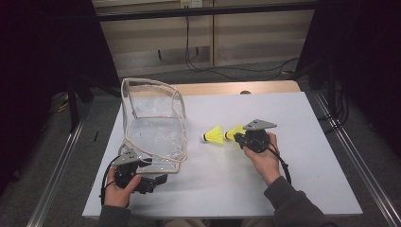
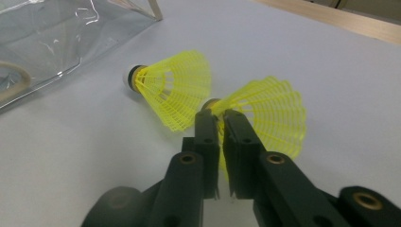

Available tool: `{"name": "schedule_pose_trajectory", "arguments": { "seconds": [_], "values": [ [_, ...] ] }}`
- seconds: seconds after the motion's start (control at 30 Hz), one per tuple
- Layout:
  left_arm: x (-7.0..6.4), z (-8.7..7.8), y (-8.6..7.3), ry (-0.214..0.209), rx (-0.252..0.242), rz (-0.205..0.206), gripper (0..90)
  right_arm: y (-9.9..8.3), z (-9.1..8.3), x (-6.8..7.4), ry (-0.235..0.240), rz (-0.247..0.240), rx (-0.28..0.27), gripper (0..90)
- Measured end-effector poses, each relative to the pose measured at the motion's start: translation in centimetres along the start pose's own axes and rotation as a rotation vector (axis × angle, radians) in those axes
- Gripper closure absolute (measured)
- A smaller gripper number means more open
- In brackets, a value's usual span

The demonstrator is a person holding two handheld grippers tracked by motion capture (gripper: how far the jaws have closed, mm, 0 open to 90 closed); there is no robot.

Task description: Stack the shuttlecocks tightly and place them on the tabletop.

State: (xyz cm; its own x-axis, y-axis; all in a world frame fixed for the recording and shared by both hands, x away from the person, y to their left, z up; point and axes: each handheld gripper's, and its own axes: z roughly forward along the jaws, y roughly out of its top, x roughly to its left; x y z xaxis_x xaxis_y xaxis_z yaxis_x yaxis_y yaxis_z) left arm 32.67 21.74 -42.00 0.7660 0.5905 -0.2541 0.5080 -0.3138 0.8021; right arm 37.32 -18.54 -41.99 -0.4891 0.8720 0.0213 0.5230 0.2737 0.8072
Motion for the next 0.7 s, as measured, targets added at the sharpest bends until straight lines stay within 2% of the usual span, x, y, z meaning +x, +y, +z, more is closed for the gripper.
{"name": "schedule_pose_trajectory", "arguments": {
  "seconds": [0.1,0.17,0.2,0.47,0.7],
  "values": [
    [0.0,-0.1,0.0,0.002,-0.002,0.000,4.2,-0.1,0.5,0.0,-0.007,-0.001,0.013,78.9],
    [0.0,-0.1,0.0,0.003,-0.002,0.001,4.2,0.0,0.7,0.0,-0.015,-0.012,0.019,82.6],
    [0.1,-0.1,0.0,0.002,-0.007,-0.002,4.2,0.0,0.7,0.0,-0.007,-0.009,0.022,87.4],
    [0.0,-0.1,0.0,0.002,-0.010,0.001,4.2,0.2,-0.4,-1.3,0.014,0.008,0.017,90.0],
    [-0.1,0.0,0.1,0.002,-0.005,0.005,4.2,0.5,-1.2,-1.9,0.045,0.020,-0.020,90.0]
  ]
}}
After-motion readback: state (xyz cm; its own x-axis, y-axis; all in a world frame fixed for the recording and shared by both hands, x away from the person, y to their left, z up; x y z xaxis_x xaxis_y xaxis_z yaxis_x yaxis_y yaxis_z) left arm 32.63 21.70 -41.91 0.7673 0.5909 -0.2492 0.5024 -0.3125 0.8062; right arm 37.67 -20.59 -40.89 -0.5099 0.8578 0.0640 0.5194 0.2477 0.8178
